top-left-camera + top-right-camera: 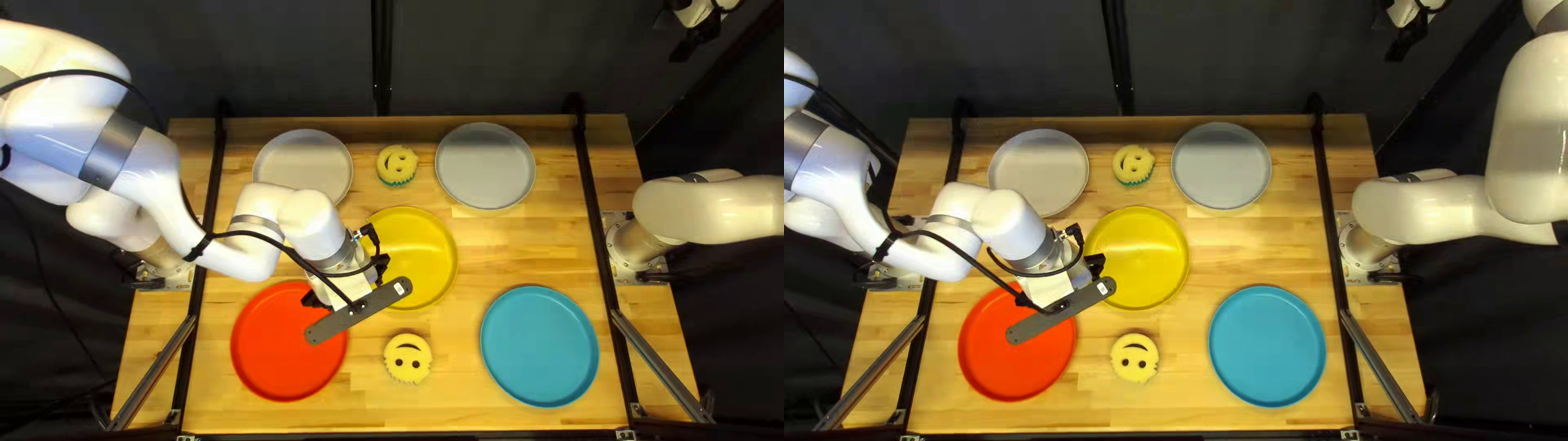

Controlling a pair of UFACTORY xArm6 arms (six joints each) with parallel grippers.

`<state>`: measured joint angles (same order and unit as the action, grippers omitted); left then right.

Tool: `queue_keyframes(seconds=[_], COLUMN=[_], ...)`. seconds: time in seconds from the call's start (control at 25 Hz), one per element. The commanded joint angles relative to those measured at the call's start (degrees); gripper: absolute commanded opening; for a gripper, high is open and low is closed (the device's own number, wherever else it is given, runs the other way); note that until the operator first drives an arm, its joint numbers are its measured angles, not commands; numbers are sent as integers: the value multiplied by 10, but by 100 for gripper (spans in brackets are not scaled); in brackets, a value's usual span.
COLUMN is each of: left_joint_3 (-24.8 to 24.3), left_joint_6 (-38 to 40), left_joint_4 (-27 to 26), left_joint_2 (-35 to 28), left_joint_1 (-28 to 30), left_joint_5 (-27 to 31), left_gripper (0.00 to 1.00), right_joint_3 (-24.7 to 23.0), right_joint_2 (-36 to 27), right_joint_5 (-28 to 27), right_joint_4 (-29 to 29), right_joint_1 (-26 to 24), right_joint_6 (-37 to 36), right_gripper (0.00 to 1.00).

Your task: Pick up sponge and scrub the plate

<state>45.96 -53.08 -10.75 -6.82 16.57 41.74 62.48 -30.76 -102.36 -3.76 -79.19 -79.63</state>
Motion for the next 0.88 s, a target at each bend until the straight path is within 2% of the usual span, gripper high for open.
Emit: queue_keyframes(seconds=[0.04,0.28,0.36,0.48,0.64,0.88], left_joint_3=[88,173,202,208,124,144], left_joint_6=[32,81,124,189,318,448], left_joint_4=[14,48,67,105,195,293], left_joint_2=[113,204,227,229,163,193], left_joint_1=[30,62,73,87,116,148], left_joint_5=[2,29,51,58,22,13], left_gripper=[100,100,100,100,100,100], right_joint_3=[0,0,0,0,0,0], right_joint_2=[0,0,0,0,0,0], right_joint_5=[0,0,0,0,0,0], right_joint_4=[0,0,0,0,0,0], right_joint_1=[0,0,0,0,0,0], right_joint_6=[0,0,0,0,0,0], right_gripper=[100,100,100,100,100,100])
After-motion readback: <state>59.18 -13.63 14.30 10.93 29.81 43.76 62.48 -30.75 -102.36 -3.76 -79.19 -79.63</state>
